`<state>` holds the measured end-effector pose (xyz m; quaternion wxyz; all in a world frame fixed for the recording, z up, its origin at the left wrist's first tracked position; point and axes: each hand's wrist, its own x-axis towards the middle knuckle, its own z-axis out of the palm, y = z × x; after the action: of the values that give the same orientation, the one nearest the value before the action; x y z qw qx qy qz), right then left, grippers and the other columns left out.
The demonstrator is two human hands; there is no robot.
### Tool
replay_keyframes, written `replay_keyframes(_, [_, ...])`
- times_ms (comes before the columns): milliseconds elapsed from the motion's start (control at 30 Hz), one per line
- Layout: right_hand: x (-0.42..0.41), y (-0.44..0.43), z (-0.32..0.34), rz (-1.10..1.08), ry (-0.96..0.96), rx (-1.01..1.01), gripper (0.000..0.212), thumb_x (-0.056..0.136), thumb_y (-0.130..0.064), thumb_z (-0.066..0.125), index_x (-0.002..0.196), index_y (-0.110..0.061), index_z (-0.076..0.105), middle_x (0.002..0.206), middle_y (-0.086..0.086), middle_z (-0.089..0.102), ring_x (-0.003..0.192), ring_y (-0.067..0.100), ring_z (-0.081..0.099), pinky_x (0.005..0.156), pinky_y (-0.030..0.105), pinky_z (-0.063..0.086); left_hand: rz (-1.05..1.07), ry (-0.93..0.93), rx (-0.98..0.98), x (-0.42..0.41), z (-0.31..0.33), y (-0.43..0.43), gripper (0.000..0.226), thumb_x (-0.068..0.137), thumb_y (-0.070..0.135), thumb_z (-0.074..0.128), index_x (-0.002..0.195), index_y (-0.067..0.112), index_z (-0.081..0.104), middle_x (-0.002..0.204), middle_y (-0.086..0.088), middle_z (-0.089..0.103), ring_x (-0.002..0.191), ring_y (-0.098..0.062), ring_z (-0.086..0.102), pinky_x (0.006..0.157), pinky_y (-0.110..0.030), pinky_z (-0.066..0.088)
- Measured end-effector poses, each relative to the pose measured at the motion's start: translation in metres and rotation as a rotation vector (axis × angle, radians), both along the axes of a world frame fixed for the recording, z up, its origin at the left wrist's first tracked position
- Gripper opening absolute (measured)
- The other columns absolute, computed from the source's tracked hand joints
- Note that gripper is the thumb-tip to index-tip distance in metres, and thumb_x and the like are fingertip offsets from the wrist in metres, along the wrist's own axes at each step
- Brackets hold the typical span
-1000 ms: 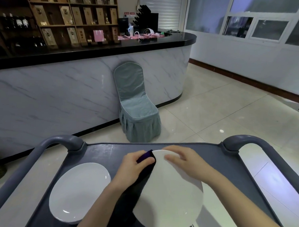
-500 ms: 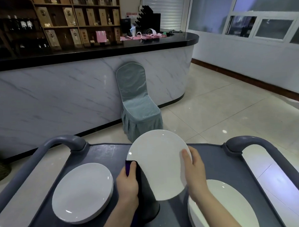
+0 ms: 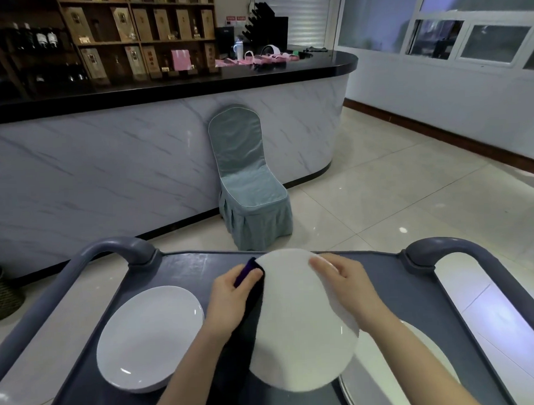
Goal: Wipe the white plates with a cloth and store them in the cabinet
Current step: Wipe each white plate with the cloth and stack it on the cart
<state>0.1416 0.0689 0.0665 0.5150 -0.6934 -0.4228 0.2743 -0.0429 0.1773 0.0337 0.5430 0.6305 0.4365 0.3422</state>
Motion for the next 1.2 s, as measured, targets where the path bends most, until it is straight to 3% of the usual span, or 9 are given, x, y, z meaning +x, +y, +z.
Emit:
replay_keyframes(133, [-0.045, 0.006, -0.026, -0.580, 0.474, 0.178, 0.027, 0.098, -0.034, 0.056, 0.077, -0.026, 0.073, 0.073, -0.016, 0.071, 0.070, 0.005, 0.064, 0.063, 0.021, 0.050, 0.515, -0.180, -0.334, 0.015, -0.019, -0.023, 0.025, 0.095, 0.033, 0.060, 0.075, 0.021, 0.066, 0.077, 0.002, 0.068, 0.073, -0.016, 0.059, 0.072, -0.031, 0.051])
replay_keyframes(200, [-0.063, 0.006, -0.038, -0.689, 0.564, 0.164, 0.027, 0.098, -0.038, 0.052, 0.084, -0.028, 0.072, 0.079, -0.018, 0.073, 0.077, 0.005, 0.067, 0.068, 0.026, 0.050, 0.583, -0.186, -0.411, 0.019, -0.027, -0.029, 0.027, 0.096, 0.033, 0.059, 0.074, 0.017, 0.064, 0.078, -0.001, 0.065, 0.076, -0.021, 0.057, 0.074, -0.034, 0.048])
replay_keyframes(367, [-0.027, -0.001, -0.027, -0.310, 0.313, 0.021, 0.015, 0.098, -0.033, 0.057, 0.089, -0.025, 0.068, 0.081, -0.013, 0.071, 0.074, 0.004, 0.065, 0.064, 0.021, 0.048, 0.447, -0.184, -0.344, 0.004, -0.029, -0.017, 0.026, 0.096, 0.028, 0.060, 0.081, 0.008, 0.067, 0.078, -0.005, 0.068, 0.072, -0.018, 0.058, 0.065, -0.030, 0.049])
replay_keyframes(567, [0.013, 0.011, 0.015, 0.247, -0.168, -0.244, 0.017, 0.094, -0.046, 0.060, 0.080, -0.039, 0.068, 0.078, -0.023, 0.067, 0.070, -0.006, 0.059, 0.064, 0.014, 0.042, -0.153, 0.048, 0.015, -0.001, -0.001, 0.003, 0.023, 0.092, 0.028, 0.065, 0.072, 0.016, 0.066, 0.064, 0.007, 0.065, 0.059, -0.004, 0.054, 0.054, -0.014, 0.043])
replay_keyframes(700, [0.006, 0.012, 0.004, 0.353, -0.188, -0.291, 0.035, 0.095, -0.047, 0.057, 0.082, -0.016, 0.065, 0.072, -0.012, 0.060, 0.067, 0.003, 0.053, 0.065, 0.023, 0.040, -0.376, 0.134, 0.141, 0.005, 0.007, 0.008, 0.022, 0.090, 0.026, 0.066, 0.070, 0.018, 0.063, 0.063, 0.010, 0.059, 0.059, -0.003, 0.049, 0.056, -0.016, 0.038])
replay_keyframes(833, [0.005, 0.004, -0.001, 0.083, 0.040, -0.154, 0.031, 0.095, -0.036, 0.061, 0.080, -0.009, 0.067, 0.072, -0.004, 0.062, 0.068, 0.011, 0.053, 0.068, 0.031, 0.043, -0.168, 0.055, -0.031, -0.003, -0.003, 0.006, 0.021, 0.093, 0.030, 0.063, 0.077, 0.016, 0.068, 0.071, 0.004, 0.070, 0.064, -0.008, 0.059, 0.062, -0.022, 0.047])
replay_keyframes(1033, [-0.059, 0.017, -0.016, -0.697, 0.618, 0.085, 0.025, 0.099, -0.033, 0.052, 0.086, -0.021, 0.070, 0.084, -0.007, 0.070, 0.078, 0.015, 0.065, 0.061, 0.026, 0.048, 0.530, -0.219, -0.452, 0.024, -0.028, -0.030, 0.019, 0.095, 0.029, 0.062, 0.088, 0.013, 0.068, 0.084, 0.000, 0.068, 0.077, -0.017, 0.060, 0.077, -0.032, 0.048])
replay_keyframes(1133, [-0.072, 0.012, -0.022, -0.610, 0.592, 0.128, 0.019, 0.102, -0.034, 0.046, 0.100, -0.033, 0.065, 0.095, -0.014, 0.069, 0.089, 0.007, 0.065, 0.068, 0.025, 0.051, 0.540, -0.310, -0.570, 0.024, -0.032, -0.036, 0.014, 0.096, 0.026, 0.060, 0.090, 0.015, 0.067, 0.092, -0.003, 0.068, 0.088, -0.022, 0.061, 0.085, -0.036, 0.050])
replay_keyframes(1200, [-0.061, 0.000, -0.024, -0.417, 0.396, 0.084, 0.017, 0.101, -0.032, 0.052, 0.113, -0.035, 0.062, 0.104, -0.016, 0.069, 0.100, 0.008, 0.065, 0.081, 0.029, 0.055, 0.503, -0.316, -0.592, 0.014, -0.031, -0.026, 0.015, 0.096, 0.024, 0.061, 0.083, 0.018, 0.067, 0.091, -0.003, 0.068, 0.088, -0.023, 0.062, 0.082, -0.035, 0.050])
